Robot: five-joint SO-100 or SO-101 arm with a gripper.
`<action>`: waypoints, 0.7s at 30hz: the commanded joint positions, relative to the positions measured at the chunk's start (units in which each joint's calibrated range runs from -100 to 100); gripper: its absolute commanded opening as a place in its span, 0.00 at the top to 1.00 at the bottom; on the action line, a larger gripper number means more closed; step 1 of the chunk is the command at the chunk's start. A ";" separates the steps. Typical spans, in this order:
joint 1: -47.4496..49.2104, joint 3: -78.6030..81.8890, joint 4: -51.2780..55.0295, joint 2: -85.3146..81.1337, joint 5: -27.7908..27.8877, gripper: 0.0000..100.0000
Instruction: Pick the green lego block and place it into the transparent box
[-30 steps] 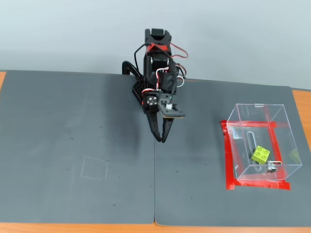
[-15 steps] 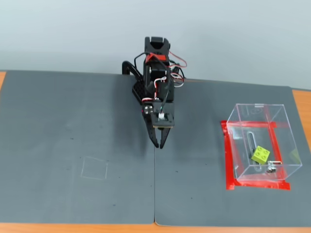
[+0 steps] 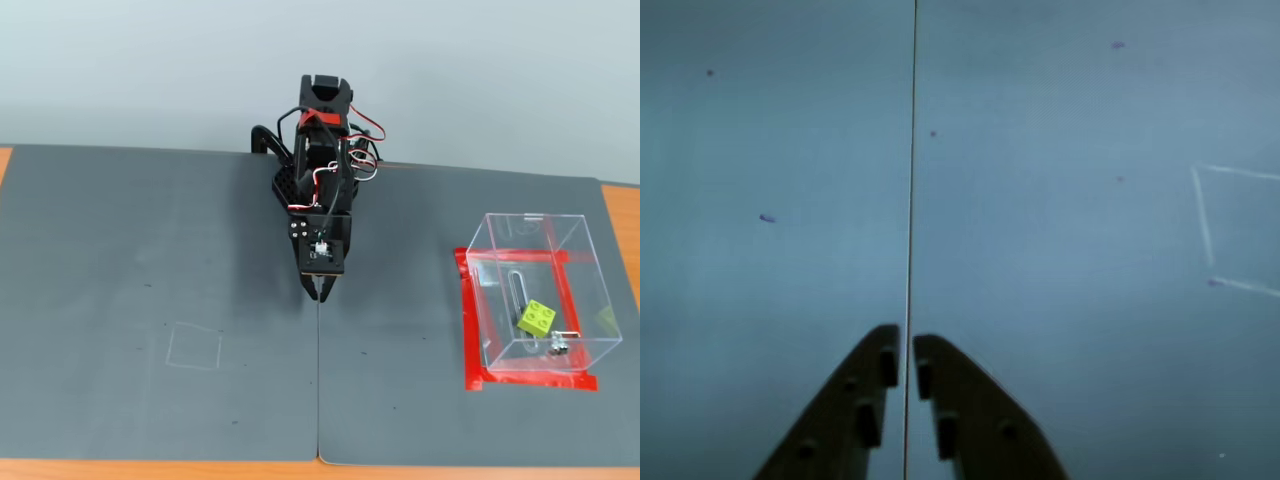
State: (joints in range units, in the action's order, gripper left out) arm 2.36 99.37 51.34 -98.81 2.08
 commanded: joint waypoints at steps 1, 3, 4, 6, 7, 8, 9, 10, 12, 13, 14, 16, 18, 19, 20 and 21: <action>-0.23 0.36 0.13 -0.68 0.24 0.98; 0.59 0.18 -0.13 -0.60 0.50 0.98; 0.96 0.18 -0.13 -0.51 0.56 0.98; 0.89 0.18 -0.13 -0.51 0.56 0.98; 0.89 0.18 -0.13 -0.51 0.50 0.98; 0.89 0.18 -0.13 -0.51 0.50 0.98; 0.81 0.18 -0.13 -0.51 0.50 0.98; 0.81 0.18 -0.13 -0.51 0.50 0.98; 0.81 0.18 -0.13 -0.51 0.50 0.98; 0.81 0.18 -0.13 -0.51 0.50 0.98; 0.81 0.18 -0.13 -0.51 0.50 0.98; 0.81 0.18 -0.13 -0.51 0.50 0.98; 0.81 0.18 -0.13 -0.51 0.50 0.98; 0.81 0.18 -0.13 -0.51 0.50 0.98; 0.81 0.18 -0.13 -0.51 0.50 0.98; 0.81 0.18 -0.13 -0.51 0.50 0.98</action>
